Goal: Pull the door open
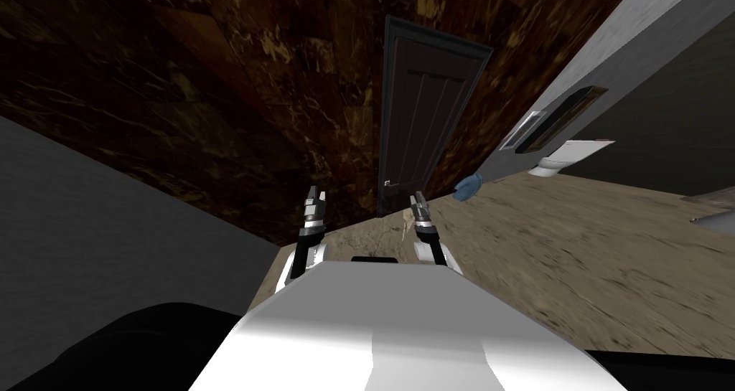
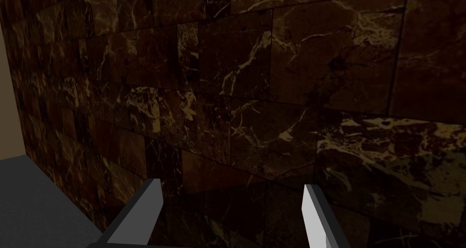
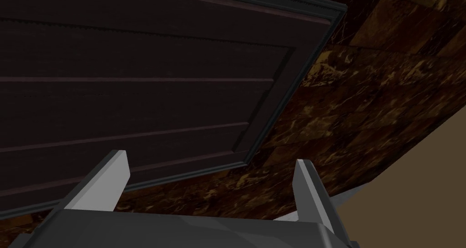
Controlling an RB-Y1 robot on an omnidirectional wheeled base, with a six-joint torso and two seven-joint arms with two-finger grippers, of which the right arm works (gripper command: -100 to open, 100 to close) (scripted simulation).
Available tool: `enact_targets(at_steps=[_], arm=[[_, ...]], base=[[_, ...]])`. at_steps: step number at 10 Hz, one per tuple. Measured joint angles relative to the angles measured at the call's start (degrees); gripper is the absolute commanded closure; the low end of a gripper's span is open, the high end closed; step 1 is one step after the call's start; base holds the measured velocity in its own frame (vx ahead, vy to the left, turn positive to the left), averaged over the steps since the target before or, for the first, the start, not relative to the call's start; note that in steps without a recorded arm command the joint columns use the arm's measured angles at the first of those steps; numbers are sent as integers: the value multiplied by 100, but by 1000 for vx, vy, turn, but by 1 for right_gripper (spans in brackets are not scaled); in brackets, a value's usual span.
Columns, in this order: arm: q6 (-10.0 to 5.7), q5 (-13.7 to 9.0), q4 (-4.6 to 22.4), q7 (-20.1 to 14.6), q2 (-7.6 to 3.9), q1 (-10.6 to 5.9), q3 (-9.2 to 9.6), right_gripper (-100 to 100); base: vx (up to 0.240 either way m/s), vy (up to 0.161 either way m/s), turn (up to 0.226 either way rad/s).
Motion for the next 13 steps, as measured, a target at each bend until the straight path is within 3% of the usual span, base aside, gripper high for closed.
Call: enact_targets(at_steps=[3,8,10,13], arm=[[-111,34,432,-130,-92,-197,-39,-100],[-326,90,1145,-291,-190,-392,-62,-100],[-406,120,1552,-389,-263,-604,-97,-100],[-532,152,2014,-501,-327,-727,-117,-100]], base=[[67,-22,37],[48,-16,30],[73,-25,43],[48,-18,32]])
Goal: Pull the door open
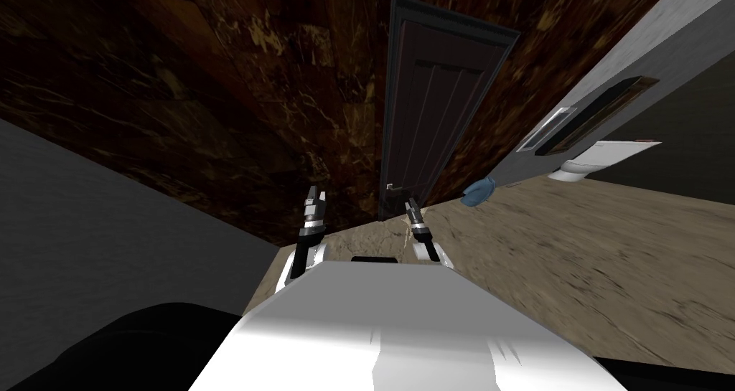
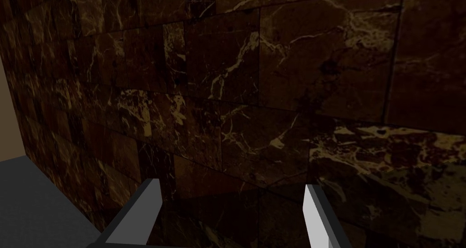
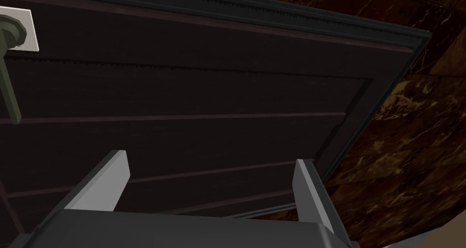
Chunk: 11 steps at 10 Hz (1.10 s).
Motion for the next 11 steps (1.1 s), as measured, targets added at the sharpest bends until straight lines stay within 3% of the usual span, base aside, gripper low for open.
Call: enact_targets(at_steps=[2,11], arm=[[-66,39,362,-96,-61,-169,-17,-100],[-396,141,1653,-401,-231,-603,-77,-100]], base=[[61,-27,42],[48,-19,30]])
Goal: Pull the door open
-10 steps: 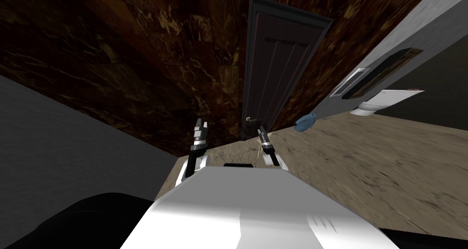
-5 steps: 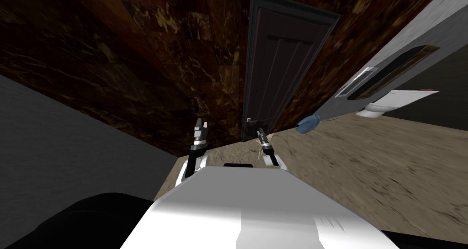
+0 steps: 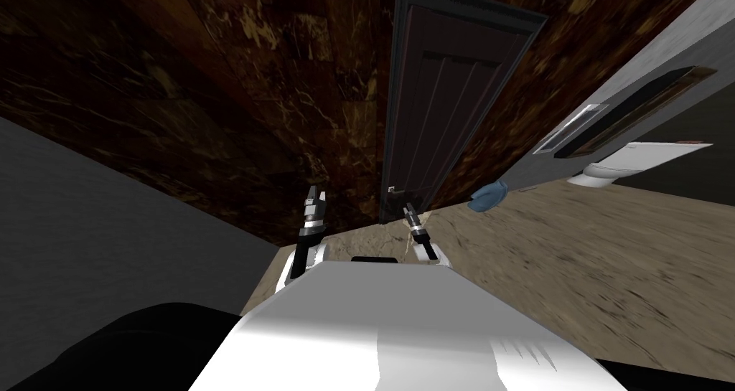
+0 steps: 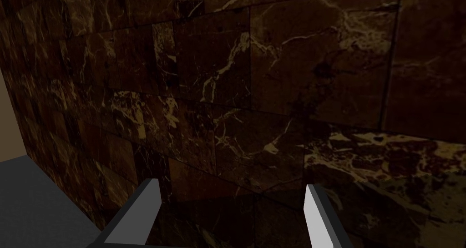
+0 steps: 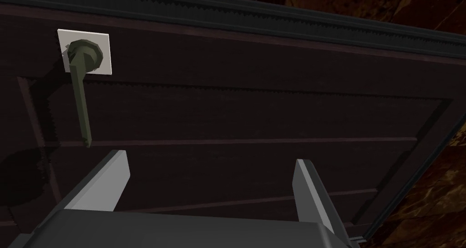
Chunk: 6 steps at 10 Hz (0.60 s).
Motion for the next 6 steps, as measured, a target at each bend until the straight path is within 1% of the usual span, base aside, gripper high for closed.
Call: enact_targets(at_steps=[2,3,6], arm=[[-124,28,388,-109,-76,-148,-28,-100],[-162,40,519,-142,-85,-167,-29,-100],[-293,78,1075,-269,-163,-387,-61,-100]], base=[[66,-26,41],[61,-29,29],[69,-24,35]])
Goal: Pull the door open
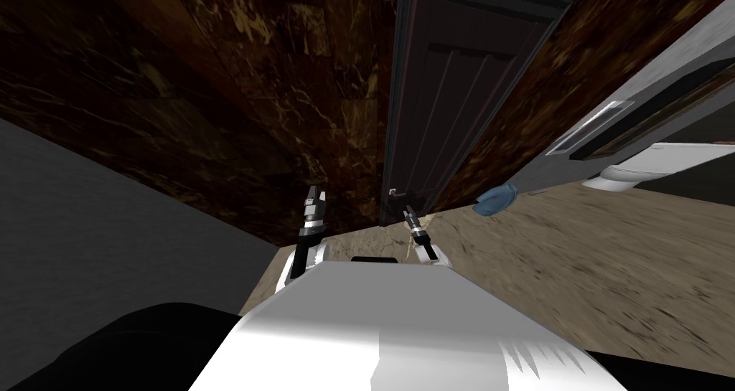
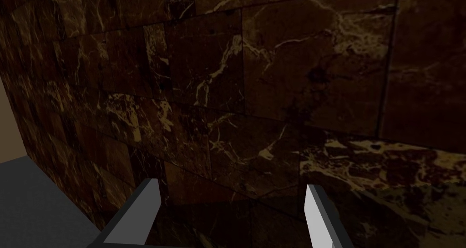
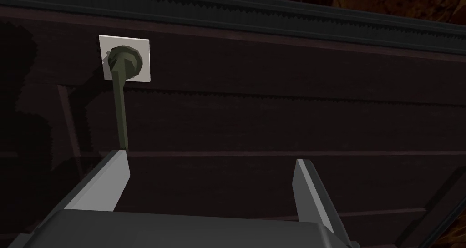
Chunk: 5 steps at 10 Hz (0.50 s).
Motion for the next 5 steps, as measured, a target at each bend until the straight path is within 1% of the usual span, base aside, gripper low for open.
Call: enact_targets(at_steps=[2,4,5], arm=[[-80,36,312,-102,-58,-81,-11,-100],[-165,56,685,-144,-71,-230,-30,-100],[-215,73,866,-197,-105,-284,-39,-100]], base=[[63,-28,39],[60,-26,39],[91,-43,49]])
